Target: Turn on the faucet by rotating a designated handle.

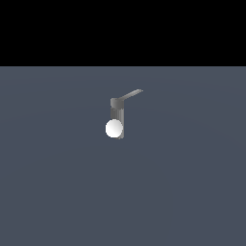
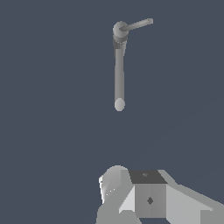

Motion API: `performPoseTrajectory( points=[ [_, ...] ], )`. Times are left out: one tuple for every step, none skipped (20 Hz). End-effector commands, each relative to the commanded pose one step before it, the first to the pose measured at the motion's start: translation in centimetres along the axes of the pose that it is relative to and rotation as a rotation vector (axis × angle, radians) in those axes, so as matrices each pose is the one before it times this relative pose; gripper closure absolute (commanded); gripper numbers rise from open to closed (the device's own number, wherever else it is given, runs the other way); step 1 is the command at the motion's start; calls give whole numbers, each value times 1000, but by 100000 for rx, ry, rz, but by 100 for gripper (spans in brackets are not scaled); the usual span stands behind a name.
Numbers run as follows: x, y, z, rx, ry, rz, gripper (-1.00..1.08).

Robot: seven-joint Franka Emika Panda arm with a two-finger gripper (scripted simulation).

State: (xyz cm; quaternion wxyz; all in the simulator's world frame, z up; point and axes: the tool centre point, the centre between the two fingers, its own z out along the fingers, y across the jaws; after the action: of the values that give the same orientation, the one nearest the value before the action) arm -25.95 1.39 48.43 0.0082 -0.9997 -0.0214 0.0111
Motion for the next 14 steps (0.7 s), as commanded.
performPoseTrajectory(
  points=[
    [0, 1, 0, 0, 0, 0, 108],
    [12, -6, 11, -1, 2, 69, 108],
    [38, -27, 35, 3, 3, 169, 108],
    [64, -42, 58, 4, 5, 293, 108],
    [89, -58, 81, 5, 7, 414, 108],
    [115, -74, 105, 7, 9, 535, 108],
    [141, -91, 128, 9, 11, 651, 108],
    [167, -107, 152, 10, 13, 772, 108],
    [193, -124, 175, 12, 14, 892, 108],
    [220, -141, 199, 13, 16, 1012, 108],
    [246, -158, 223, 15, 19, 1134, 108],
    [273, -175, 247, 17, 21, 1256, 108],
    [300, -192, 271, 18, 23, 1377, 108],
    [328, -209, 296, 20, 25, 1503, 108]
  ],
)
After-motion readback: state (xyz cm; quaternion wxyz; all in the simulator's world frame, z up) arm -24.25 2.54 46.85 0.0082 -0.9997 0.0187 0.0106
